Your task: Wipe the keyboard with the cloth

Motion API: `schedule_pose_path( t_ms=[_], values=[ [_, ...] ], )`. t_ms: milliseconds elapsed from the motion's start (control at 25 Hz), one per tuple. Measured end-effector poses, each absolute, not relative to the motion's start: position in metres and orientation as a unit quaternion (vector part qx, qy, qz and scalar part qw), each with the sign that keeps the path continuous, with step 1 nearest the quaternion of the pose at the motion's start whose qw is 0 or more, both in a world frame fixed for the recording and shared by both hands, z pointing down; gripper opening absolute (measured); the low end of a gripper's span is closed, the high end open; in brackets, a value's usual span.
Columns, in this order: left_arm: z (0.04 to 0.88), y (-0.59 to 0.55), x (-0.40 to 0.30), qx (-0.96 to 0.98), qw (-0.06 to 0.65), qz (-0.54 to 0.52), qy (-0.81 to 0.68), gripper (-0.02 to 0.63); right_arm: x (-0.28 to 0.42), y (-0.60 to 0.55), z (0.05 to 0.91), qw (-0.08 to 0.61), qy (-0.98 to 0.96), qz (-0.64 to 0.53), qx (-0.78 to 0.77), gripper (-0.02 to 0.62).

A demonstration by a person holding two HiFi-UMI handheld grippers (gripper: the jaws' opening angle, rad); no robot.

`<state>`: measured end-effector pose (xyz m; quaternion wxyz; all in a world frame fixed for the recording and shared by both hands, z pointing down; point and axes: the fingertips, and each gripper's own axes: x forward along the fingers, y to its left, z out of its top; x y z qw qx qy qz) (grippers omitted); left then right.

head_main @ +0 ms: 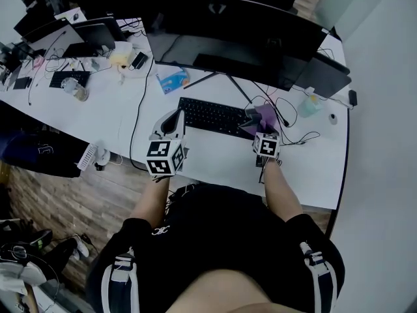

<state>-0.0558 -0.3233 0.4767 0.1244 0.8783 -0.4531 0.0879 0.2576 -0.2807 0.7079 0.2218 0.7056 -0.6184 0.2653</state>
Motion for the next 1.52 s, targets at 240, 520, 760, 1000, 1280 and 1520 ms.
schedule_pose_path(
  t_ms=[240, 520, 760, 1000, 1280, 1520],
  values=[
    [0.477, -0.329, -0.08, 0.875, 0.126, 0.086, -0.459, 0.013, 0.227, -0.3, 0.707, 0.225, -0.633, 0.263, 0.692, 0.085],
    [0.48, -0.337, -0.108, 0.872, 0.127, 0.087, -0.464, 0.013, 0.197, -0.317, 0.707, 0.224, -0.637, 0.261, 0.69, 0.086],
    [0.484, -0.342, -0.129, 0.869, 0.13, 0.092, -0.469, 0.013, 0.175, -0.329, 0.707, 0.223, -0.636, 0.256, 0.693, 0.086],
    [0.49, -0.345, -0.151, 0.867, 0.132, 0.094, -0.471, 0.014, 0.154, -0.337, 0.708, 0.225, -0.634, 0.251, 0.697, 0.087],
    [0.491, -0.35, -0.175, 0.863, 0.133, 0.091, -0.478, 0.012, 0.119, -0.353, 0.71, 0.231, -0.652, 0.247, 0.679, 0.087],
    [0.494, -0.352, -0.201, 0.856, 0.137, 0.093, -0.491, 0.013, 0.082, -0.373, 0.709, 0.225, -0.678, 0.249, 0.654, 0.087]
  ],
)
